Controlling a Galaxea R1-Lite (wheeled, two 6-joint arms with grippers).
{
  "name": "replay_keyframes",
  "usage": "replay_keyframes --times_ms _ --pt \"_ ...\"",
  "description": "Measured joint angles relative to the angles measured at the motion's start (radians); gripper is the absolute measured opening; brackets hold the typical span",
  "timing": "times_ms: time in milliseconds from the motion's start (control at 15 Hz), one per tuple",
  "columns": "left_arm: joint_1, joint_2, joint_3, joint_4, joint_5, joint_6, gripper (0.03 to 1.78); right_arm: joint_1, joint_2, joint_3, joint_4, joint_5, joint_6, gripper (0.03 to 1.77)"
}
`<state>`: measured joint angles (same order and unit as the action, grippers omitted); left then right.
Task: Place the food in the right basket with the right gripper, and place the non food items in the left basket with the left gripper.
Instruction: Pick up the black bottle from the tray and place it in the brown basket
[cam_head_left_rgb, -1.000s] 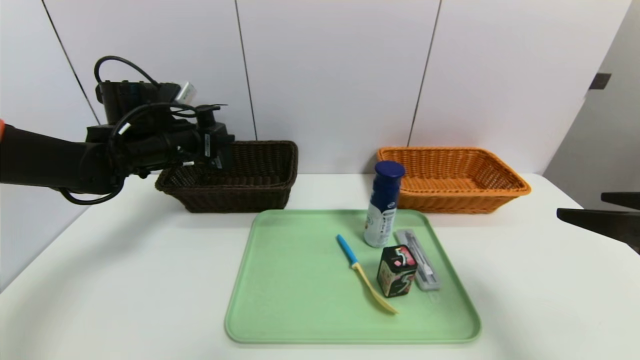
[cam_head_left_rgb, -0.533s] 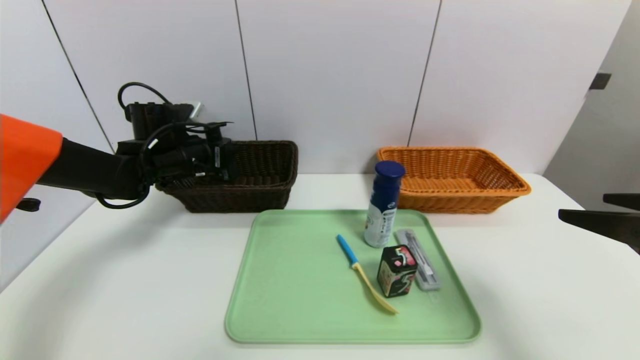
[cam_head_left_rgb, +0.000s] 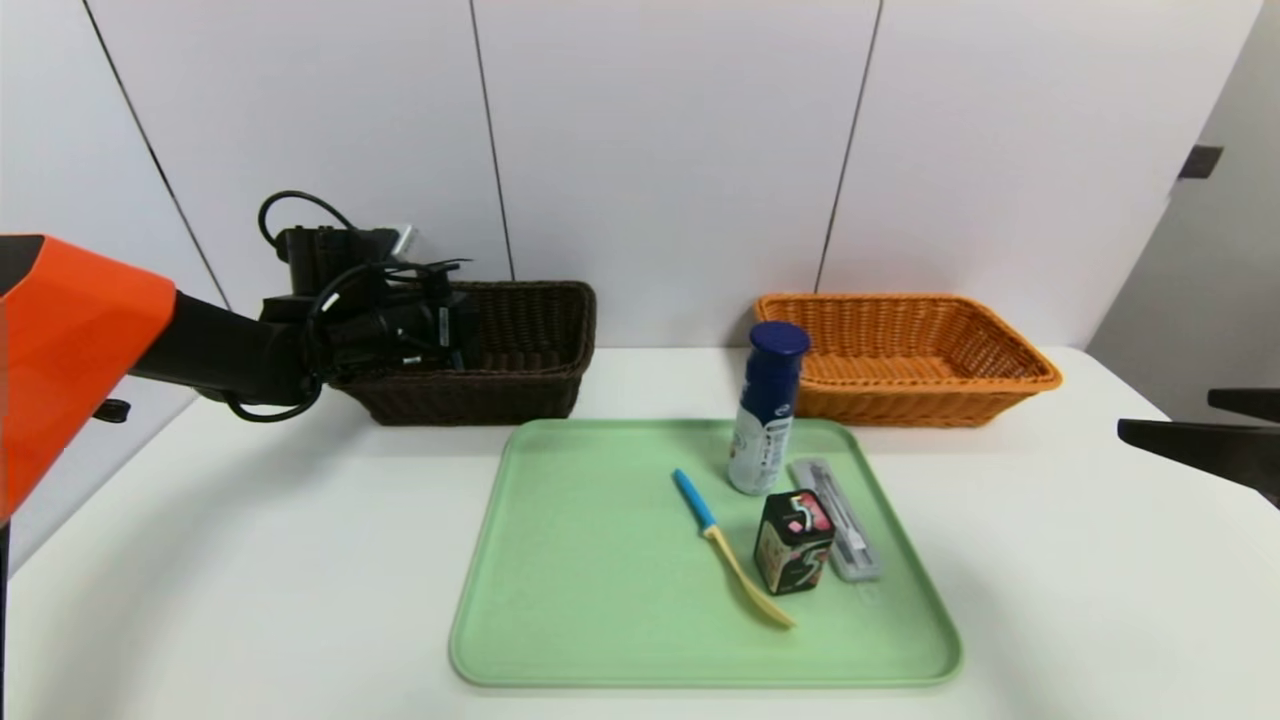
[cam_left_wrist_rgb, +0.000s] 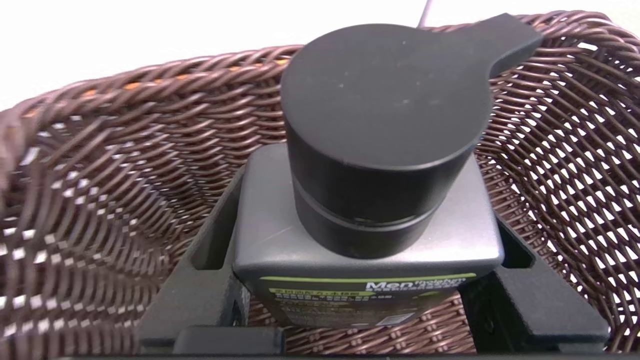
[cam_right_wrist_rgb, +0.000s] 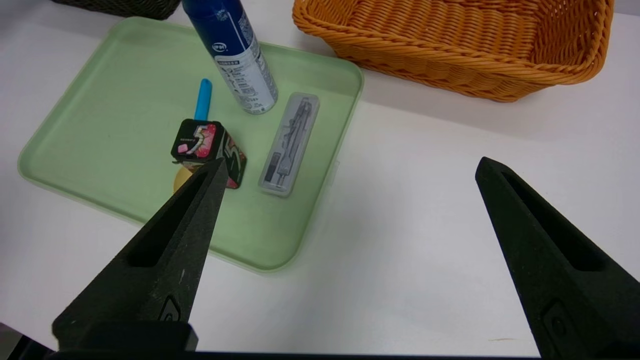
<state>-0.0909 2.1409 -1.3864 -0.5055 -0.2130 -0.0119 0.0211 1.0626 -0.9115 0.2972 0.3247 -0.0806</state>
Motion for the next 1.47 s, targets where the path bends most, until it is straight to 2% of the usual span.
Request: replay_keyframes --times_ms 267,667,1000,1467 --pt "0.001 0.014 -0.003 0.0 0.0 -0.003 1.11 0.0 0.0 0.0 0.0 0.0 0.0 1.71" --pt "0.002 0.002 0.002 0.001 0.001 -0.006 1.43 0.0 0.0 -0.001 -0.003 0.001 0.0 1.71" --pt "0.002 -0.09 0.005 0.017 -0.001 -0.003 1.56 0.0 -0.001 -0.003 -0.004 0.001 0.0 1.71" --pt "-0.001 -0.242 -0.006 0.091 -0.006 -0.005 1.64 -0.001 -0.017 -0.003 -0.004 0.001 0.001 1.71"
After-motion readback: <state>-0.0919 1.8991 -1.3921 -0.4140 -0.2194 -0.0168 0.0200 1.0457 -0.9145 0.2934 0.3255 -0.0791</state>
